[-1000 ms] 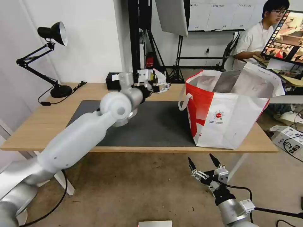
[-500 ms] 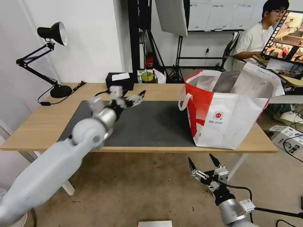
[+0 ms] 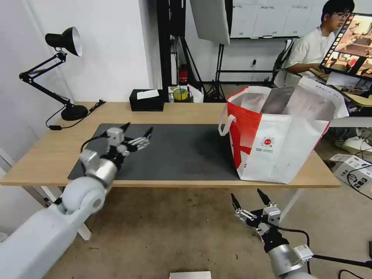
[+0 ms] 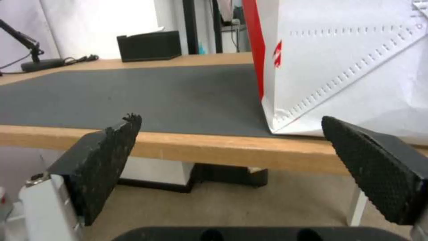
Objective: Pick up the trash from the table and place it into the takeout bag.
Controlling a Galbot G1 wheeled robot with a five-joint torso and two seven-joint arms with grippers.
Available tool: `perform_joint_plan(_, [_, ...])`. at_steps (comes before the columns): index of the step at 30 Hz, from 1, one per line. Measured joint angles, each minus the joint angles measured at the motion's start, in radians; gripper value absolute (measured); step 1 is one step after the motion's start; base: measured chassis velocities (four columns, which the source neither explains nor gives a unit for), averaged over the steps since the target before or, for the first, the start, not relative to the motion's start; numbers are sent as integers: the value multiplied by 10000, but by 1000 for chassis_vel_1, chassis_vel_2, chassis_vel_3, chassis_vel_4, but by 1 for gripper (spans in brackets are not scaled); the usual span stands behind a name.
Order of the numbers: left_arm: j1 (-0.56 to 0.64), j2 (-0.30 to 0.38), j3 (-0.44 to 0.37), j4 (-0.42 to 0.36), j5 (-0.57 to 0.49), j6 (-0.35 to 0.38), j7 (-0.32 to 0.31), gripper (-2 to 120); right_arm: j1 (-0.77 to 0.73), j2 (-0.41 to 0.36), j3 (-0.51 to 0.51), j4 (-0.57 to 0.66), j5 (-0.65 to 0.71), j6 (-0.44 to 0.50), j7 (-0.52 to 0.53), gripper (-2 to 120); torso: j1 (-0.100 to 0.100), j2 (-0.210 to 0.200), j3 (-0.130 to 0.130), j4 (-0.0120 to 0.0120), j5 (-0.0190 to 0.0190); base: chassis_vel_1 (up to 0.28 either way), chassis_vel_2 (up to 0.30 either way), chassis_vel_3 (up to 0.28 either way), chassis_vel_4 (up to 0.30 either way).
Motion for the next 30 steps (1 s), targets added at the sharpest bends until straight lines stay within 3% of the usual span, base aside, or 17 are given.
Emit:
perform_joint_plan(1, [610, -171, -523, -49, 240, -118, -8, 100, 0, 0, 0, 0, 0, 0, 0, 100, 0, 0, 0, 1, 0, 0, 0, 0, 0])
perform_joint_plan(2, [610, -171, -523, -49, 240, -118, -8, 100, 0, 0, 0, 0, 0, 0, 0, 100, 0, 0, 0, 1, 0, 0, 0, 0, 0])
perform_joint_plan(5, [2528, -851, -1956, -71, 1070, -669, -33, 100, 0, 0, 0, 0, 0, 0, 0, 100, 0, 0, 0, 2, 2, 0, 0, 0, 0])
perform_joint_plan(9, [3671, -1462, -2570, -165, 1446, -962, 97, 100, 0, 0, 0, 0, 0, 0, 0, 100, -1, 0, 0, 2, 2, 0, 0, 0, 0])
perform_joint_plan(19, [5084, -2593, -3044, -173, 1880, -1543, 957, 100, 0, 0, 0, 0, 0, 0, 0, 100, -1, 0, 0, 0, 3, 0, 0, 0, 0])
perform_joint_plan(30, [5499, -2855, -3060, -172, 2002, -1825, 1173, 100, 0, 0, 0, 0, 0, 0, 0, 100, 0, 0, 0, 0, 3, 0, 0, 0, 0])
